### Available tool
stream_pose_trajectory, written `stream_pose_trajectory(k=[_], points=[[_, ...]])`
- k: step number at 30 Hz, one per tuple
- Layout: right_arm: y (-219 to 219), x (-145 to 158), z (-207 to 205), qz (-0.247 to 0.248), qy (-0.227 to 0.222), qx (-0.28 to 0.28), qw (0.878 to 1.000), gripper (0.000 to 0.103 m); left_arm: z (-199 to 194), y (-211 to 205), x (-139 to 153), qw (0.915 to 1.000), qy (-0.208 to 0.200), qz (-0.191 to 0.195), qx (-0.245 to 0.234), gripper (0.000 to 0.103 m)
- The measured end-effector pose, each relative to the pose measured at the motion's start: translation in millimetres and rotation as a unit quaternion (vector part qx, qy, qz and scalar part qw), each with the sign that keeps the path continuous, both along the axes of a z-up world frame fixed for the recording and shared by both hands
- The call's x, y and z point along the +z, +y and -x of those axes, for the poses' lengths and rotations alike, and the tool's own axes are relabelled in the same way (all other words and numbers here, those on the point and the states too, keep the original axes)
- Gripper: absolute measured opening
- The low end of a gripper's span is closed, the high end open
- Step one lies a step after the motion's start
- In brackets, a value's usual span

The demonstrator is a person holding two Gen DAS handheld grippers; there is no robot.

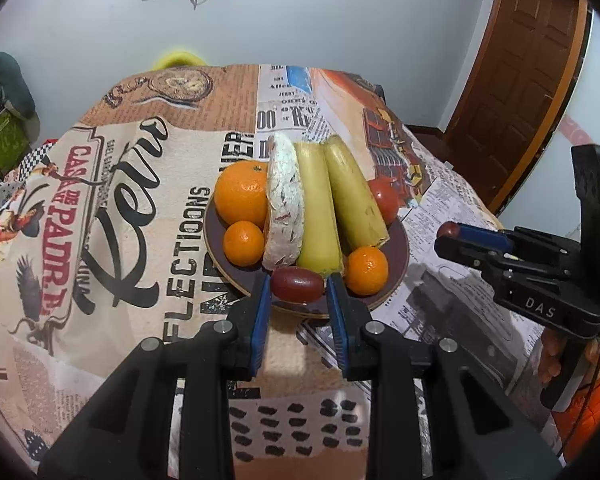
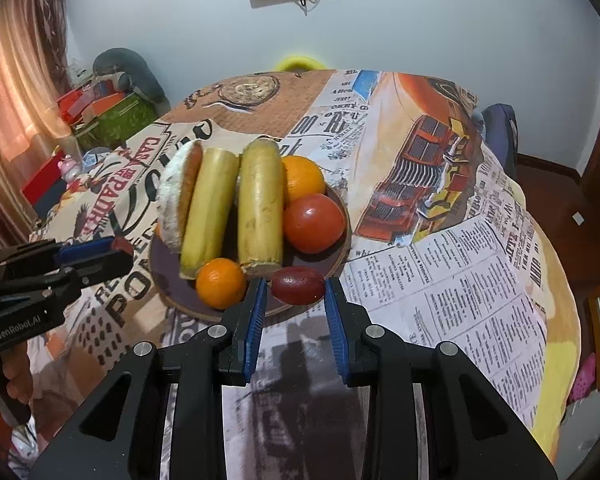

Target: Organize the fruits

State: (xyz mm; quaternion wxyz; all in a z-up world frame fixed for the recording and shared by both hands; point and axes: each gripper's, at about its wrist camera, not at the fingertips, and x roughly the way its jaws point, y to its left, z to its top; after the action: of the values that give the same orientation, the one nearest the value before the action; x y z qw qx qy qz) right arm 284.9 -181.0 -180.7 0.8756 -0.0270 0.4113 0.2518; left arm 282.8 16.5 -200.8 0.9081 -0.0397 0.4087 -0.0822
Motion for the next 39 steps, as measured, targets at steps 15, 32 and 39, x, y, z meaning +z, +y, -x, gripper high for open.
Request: stream_pose_trajectory(k=[15,32,39], points=[[12.4,-23.9,-16.5,-0.002,0.027,0.013,1.0,0.027,-17.0,-0.3,-25.9,0.9996,0.026,-0.002,0.002,0.028],[2.3,12.7,0.0,-0.017,-0.007,-0.001,1.0,0.036,5.4,3.6,13.6,0.9995,-0.021,-0.009,0.019,0.039],[-17.2,91.1,45.1,-0.061,-0.09,-0.015,0.994,0.036,61.1,2.3,94.2,0.9915,-0.126,-0.016,0.028,0.039]])
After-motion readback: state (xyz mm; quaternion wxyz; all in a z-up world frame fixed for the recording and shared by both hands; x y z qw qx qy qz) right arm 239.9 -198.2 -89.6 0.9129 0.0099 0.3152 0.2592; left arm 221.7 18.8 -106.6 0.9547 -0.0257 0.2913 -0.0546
